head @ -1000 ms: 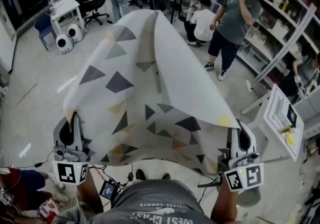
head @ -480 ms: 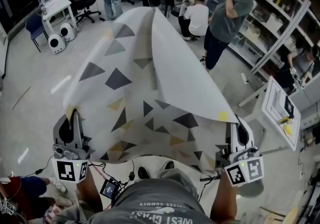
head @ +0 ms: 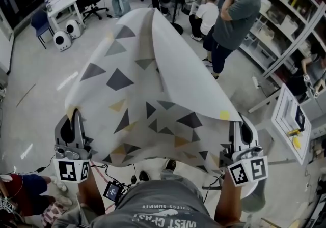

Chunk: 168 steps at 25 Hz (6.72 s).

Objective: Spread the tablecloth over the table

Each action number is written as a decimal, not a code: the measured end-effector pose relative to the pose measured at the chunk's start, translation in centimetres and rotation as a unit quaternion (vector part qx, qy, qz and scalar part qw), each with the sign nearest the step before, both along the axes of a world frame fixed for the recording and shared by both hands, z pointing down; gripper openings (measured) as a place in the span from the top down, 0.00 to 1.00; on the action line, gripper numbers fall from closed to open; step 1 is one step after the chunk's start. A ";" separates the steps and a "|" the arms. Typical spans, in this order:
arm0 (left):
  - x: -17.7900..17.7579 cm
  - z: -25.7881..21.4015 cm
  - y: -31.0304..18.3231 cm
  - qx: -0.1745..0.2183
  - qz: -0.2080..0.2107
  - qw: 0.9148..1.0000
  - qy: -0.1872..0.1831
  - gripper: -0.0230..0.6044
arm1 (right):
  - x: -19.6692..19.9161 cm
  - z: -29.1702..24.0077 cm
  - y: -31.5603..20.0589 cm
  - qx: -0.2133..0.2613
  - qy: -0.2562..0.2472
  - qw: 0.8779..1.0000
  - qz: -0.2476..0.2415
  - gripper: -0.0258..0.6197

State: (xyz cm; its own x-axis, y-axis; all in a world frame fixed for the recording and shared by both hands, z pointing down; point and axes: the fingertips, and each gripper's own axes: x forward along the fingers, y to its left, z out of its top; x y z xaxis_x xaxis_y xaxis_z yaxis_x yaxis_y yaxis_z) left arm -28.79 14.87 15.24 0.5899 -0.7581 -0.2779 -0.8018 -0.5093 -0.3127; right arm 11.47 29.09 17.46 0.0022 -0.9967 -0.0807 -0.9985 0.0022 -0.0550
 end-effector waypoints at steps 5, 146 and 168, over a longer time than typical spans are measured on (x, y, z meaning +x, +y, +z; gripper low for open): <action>2.5 0.6 -1.7 -0.002 -0.029 1.000 -0.006 0.97 | 3.0 0.7 -3.4 0.000 -0.004 1.000 -0.029 0.94; -4.6 63.7 -46.3 -0.532 -0.295 0.782 -0.138 0.87 | 16.4 60.3 -63.2 -0.449 0.400 0.774 -0.199 0.81; -4.6 62.4 -46.0 -0.503 -0.306 0.793 -0.155 0.83 | 22.3 59.7 -64.9 -0.503 0.202 0.837 -0.071 0.73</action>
